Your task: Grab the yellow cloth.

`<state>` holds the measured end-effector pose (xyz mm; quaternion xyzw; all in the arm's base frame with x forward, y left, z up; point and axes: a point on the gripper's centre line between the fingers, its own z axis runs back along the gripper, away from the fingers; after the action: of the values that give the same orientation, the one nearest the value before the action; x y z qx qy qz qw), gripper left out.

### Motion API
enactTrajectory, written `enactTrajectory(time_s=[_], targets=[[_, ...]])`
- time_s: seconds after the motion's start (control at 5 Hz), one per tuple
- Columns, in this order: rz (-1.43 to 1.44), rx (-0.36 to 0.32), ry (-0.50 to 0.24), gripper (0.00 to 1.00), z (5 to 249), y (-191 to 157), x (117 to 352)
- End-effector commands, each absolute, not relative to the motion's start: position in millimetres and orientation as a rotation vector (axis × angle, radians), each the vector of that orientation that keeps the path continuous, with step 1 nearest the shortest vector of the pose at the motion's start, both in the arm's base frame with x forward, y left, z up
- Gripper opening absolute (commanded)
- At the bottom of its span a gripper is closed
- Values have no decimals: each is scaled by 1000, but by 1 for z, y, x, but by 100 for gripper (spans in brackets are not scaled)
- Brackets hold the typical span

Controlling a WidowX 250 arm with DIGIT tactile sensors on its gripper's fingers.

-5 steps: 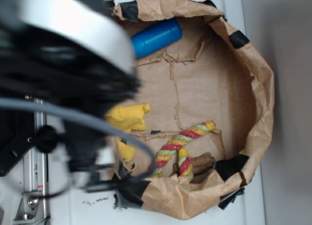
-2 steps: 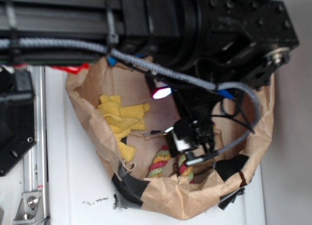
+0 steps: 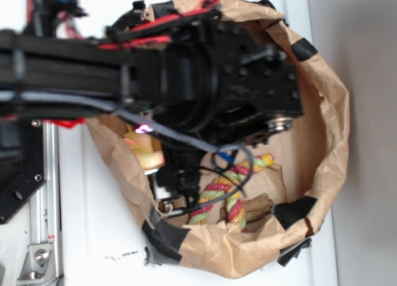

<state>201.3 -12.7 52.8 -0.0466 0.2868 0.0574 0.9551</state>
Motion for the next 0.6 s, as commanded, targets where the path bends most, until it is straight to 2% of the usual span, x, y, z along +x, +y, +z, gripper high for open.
enactTrajectory(time_s=[0.0, 0.2, 0.4], targets=[[102, -63, 505, 0, 40, -25, 165], [156, 73, 251, 0, 64, -13, 195], [173, 39, 137, 0, 109, 2, 227]])
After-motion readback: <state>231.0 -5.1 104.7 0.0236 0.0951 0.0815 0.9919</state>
